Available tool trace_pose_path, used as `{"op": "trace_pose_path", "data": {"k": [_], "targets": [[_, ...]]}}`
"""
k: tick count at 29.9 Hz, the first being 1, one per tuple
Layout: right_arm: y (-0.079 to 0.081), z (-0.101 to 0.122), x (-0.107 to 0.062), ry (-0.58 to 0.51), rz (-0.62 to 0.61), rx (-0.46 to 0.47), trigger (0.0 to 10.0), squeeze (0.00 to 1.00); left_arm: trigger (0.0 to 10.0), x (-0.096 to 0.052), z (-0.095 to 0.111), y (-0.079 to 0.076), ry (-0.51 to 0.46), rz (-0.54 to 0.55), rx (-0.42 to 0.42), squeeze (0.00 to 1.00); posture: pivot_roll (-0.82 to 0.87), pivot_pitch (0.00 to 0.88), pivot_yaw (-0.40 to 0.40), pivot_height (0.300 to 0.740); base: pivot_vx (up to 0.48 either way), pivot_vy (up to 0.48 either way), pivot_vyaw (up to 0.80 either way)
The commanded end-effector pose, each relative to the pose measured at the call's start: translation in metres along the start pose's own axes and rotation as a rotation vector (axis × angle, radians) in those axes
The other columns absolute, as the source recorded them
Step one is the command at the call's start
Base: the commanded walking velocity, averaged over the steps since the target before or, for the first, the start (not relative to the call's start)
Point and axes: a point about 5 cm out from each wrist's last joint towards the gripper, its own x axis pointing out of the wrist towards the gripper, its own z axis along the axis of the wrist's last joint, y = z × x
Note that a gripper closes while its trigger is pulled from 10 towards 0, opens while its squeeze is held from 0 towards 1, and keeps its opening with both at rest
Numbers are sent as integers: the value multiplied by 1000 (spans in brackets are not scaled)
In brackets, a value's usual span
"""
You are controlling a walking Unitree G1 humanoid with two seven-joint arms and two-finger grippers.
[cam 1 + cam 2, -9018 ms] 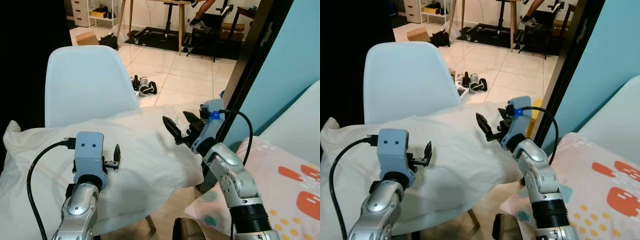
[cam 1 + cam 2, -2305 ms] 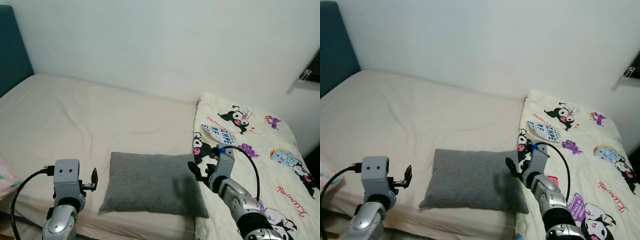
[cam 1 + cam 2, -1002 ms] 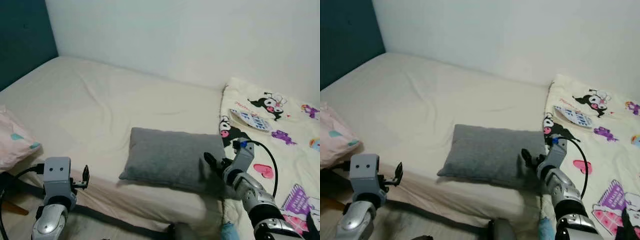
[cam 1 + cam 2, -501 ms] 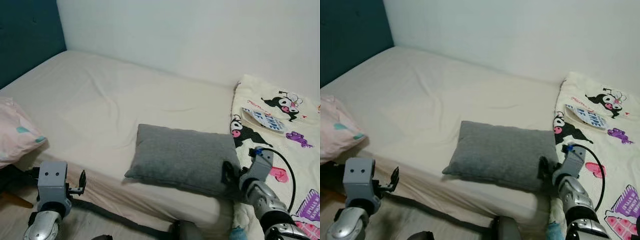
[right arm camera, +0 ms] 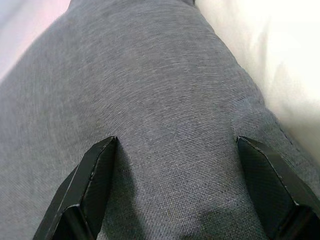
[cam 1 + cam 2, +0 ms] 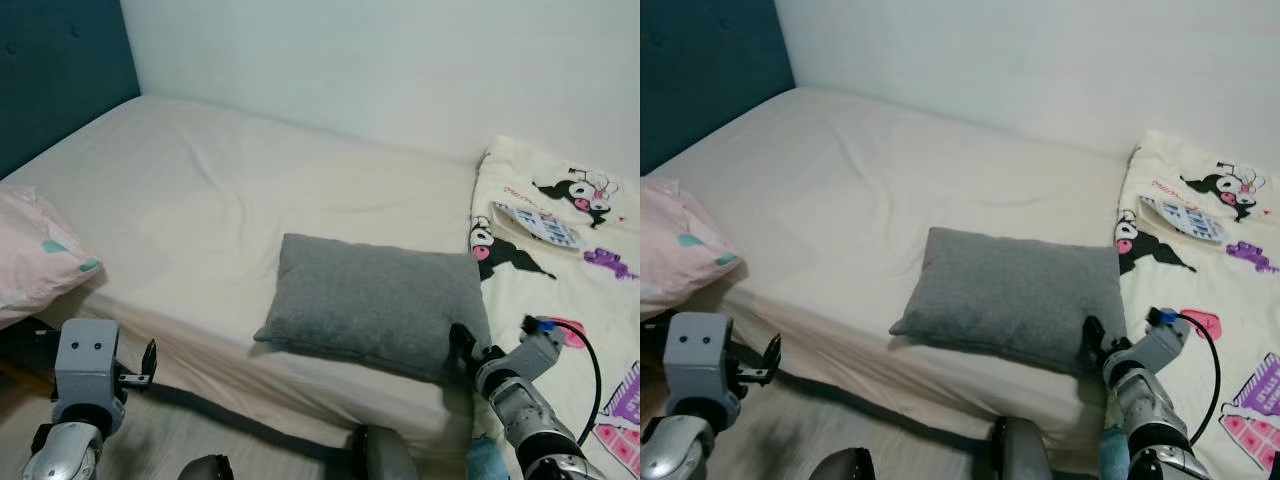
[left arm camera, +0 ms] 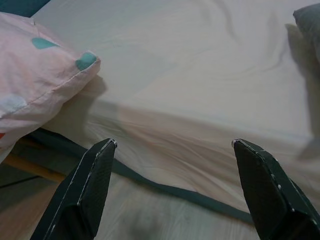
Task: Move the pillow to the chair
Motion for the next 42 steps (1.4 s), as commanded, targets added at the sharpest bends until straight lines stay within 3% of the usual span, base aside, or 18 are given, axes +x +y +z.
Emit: {"op": "trace_pose_path", "data": {"k": [1,8,9,10,11,12,13,14,17,21,33,35,36,37,39,40,41,42], "targets": [[-6,-16,-3,72,-20,63,10000,0,10000,-3,1,4,11,-8,27,0,85,152,-64,531,0,0,0],[-15,-27,-6,146,-119,2,10000,0,10000,-10,5,15,25,-4,63,0,110,174,-50,531,0,0,0],[-14,-27,-5,152,-133,-17,4902,0,10000,-10,5,17,27,-4,69,0,111,173,-47,531,0,0,0],[-12,-27,-4,154,-131,-24,4157,0,10000,-10,5,18,30,-4,73,0,111,173,-45,531,0,0,0],[-12,-27,-4,154,-131,-24,4157,0,10000,-10,5,18,30,-4,73,0,111,173,-45,531,0,0,0],[-9,-27,-3,158,-124,-39,824,0,10000,-10,6,18,32,-4,75,0,111,173,-45,531,0,0,0],[-9,-27,-3,158,-124,-39,824,0,10000,-10,6,18,32,-4,75,0,111,173,-45,531,0,0,0],[-5,-25,-1,153,-103,-36,0,0,10000,-10,6,19,32,-4,76,0,111,173,-45,531,0,0,0],[-5,-25,-1,153,-103,-36,0,0,10000,-10,6,19,32,-4,76,0,111,173,-45,531,0,0,0],[12,-17,7,120,-27,-18,0,0,10000,-6,9,20,20,12,76,0,75,123,-62,531,0,0,0],[38,-13,15,86,72,-43,0,0,10000,0,12,26,8,28,75,0,61,80,-50,531,0,0,0],[59,-6,21,66,160,-124,0,0,10000,3,13,26,1,34,71,0,56,61,-47,531,0,0,0],[59,-6,21,66,160,-124,0,0,10000,3,13,26,1,34,71,0,56,61,-47,531,0,0,0],[73,0,24,40,218,-135,0,0,10000,4,14,26,-5,37,67,0,54,55,-48,531,0,0,0],[73,0,24,40,218,-135,0,0,10000,4,14,26,-5,37,67,0,54,55,-48,531,0,0,0],[88,7,26,20,279,-133,0,0,10000,7,15,25,-13,42,61,0,50,37,-49,531,0,0,0],[88,7,26,20,279,-133,0,0,10000,7,15,25,-13,42,61,0,50,37,-49,531,0,0,0],[107,17,28,-21,364,-108,0,0,10000,11,17,24,-24,48,50,0,46,22,-50,535,0,0,0]]}}
